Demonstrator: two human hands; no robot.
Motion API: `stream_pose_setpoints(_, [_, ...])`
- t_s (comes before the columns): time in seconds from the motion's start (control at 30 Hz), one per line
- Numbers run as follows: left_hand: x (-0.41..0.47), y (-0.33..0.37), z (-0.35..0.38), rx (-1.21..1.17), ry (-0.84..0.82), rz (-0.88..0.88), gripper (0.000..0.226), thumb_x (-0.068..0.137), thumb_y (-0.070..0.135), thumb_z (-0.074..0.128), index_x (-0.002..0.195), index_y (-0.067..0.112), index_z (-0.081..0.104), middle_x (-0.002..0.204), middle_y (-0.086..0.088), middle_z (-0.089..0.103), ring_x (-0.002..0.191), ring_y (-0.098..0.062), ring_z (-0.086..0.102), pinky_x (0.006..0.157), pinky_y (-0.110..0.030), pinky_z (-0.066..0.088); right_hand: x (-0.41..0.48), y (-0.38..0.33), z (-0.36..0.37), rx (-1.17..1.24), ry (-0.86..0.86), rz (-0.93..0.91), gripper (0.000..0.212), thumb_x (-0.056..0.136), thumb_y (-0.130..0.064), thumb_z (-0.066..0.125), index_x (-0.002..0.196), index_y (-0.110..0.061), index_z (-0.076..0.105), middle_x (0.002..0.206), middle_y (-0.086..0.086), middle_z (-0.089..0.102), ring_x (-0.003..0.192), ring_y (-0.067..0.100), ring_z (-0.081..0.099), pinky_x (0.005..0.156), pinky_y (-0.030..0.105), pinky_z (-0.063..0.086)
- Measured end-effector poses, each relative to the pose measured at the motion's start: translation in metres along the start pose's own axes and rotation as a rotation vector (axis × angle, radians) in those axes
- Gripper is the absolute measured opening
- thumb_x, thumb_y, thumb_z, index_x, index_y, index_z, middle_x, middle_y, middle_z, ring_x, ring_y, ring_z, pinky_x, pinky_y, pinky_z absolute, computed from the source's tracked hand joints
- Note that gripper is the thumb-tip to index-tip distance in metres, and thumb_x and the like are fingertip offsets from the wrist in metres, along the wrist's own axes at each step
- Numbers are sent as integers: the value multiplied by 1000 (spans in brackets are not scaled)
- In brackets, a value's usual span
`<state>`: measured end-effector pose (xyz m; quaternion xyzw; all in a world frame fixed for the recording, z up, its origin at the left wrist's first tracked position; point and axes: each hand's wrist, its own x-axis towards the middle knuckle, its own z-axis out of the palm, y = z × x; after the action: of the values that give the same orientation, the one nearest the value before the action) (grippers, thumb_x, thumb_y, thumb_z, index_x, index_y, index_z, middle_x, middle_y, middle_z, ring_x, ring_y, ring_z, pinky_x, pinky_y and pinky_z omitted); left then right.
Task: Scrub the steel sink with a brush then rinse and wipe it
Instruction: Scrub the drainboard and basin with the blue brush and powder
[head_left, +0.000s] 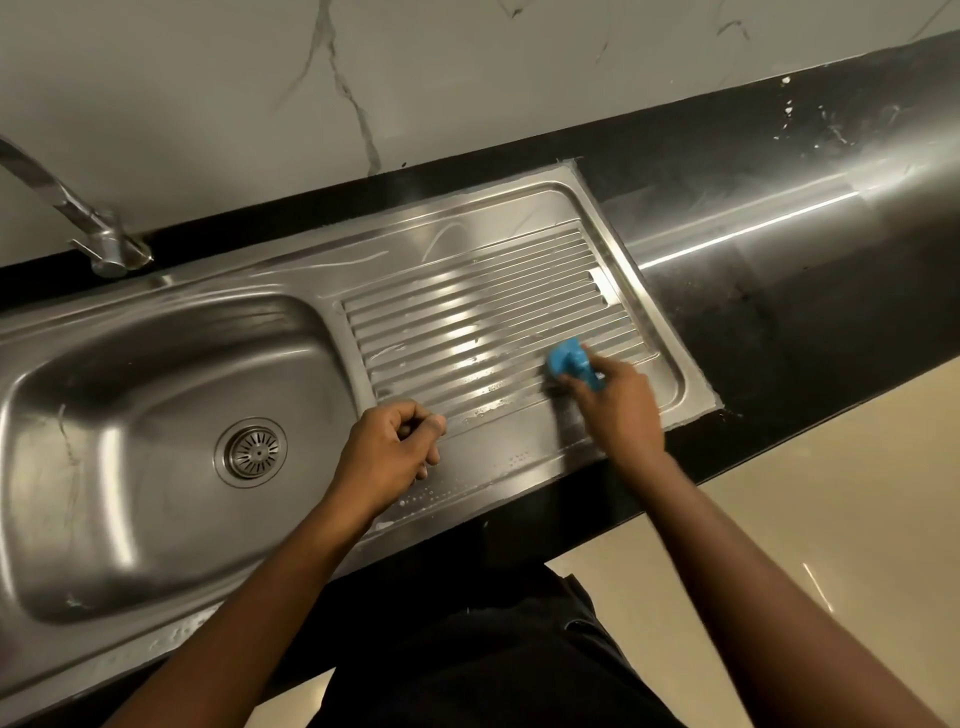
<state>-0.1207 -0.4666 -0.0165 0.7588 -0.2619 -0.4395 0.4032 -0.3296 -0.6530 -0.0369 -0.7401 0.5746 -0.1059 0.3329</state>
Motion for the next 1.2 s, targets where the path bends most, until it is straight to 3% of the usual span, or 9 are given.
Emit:
stream_pose_setpoints(0.13, [7, 7, 7, 12, -17, 16, 22, 102, 32, 65, 88, 18, 75, 72, -6, 74, 59, -17, 65, 63, -36, 55, -32, -13, 32, -80, -133, -155, 55, 96, -60, 59, 144, -33, 58, 126, 2, 71, 102, 17, 67, 88, 41, 59])
stream_pose_setpoints(0.33, [14, 10, 11, 27, -12, 18, 22, 103, 31, 65, 89, 16, 74, 73, -5, 74, 60, -18, 66, 64, -35, 56, -5, 32, -29, -132, -4, -60, 53, 98, -50, 63, 145, -27, 56, 119, 7, 71, 90, 13, 64, 80, 36, 58])
stream_pose_setpoints(0.47, [18, 13, 21, 21, -18, 0, 23, 103, 30, 65, 89, 15, 74, 73, -6, 74, 60, -18, 66, 63, -34, 55, 37, 54, -71, -142, 99, 62, 58, 95, -49, 69, 145, -24, 57, 124, 10, 71, 100, 21, 69, 85, 44, 61])
stream_pose_setpoints(0.83, [32, 26, 49, -11, -5, -7, 22, 103, 29, 64, 90, 14, 74, 74, -6, 74, 59, -14, 65, 60, -30, 54, 94, 40, -60, -12, 90, 29, 58, 94, -46, 72, 144, -19, 58, 129, 6, 70, 109, 19, 69, 93, 40, 58])
stream_pose_setpoints(0.93, [33, 29, 54, -11, 8, 0, 21, 103, 28, 65, 90, 14, 74, 74, -7, 75, 59, -14, 65, 58, -26, 52, 113, 28, -58, 10, 66, -5, 53, 95, -41, 72, 141, -17, 61, 125, 6, 72, 102, 15, 68, 85, 30, 54])
stream_pose_setpoints(1.07, [35, 29, 57, -13, 17, 1, 20, 103, 27, 65, 91, 14, 74, 74, -7, 75, 59, -15, 64, 59, -27, 52, 105, 17, -55, 12, 25, 11, 50, 95, -37, 73, 139, -15, 62, 123, 6, 72, 100, 16, 69, 86, 29, 54])
stream_pose_setpoints(1.17, [36, 29, 58, -24, 26, -6, 21, 103, 26, 65, 90, 13, 75, 73, -7, 74, 58, -15, 64, 59, -28, 52, 70, -6, -29, 6, -17, -77, 41, 97, -36, 71, 134, -20, 67, 105, -8, 70, 80, 4, 63, 68, 17, 48])
stream_pose_setpoints(1.2, [36, 30, 58, -23, 32, -9, 21, 103, 26, 65, 91, 13, 75, 73, -7, 74, 58, -15, 64, 59, -28, 52, 59, -16, -14, 11, -43, -128, 39, 96, -39, 71, 133, -24, 68, 102, -10, 71, 80, 7, 65, 66, 21, 49])
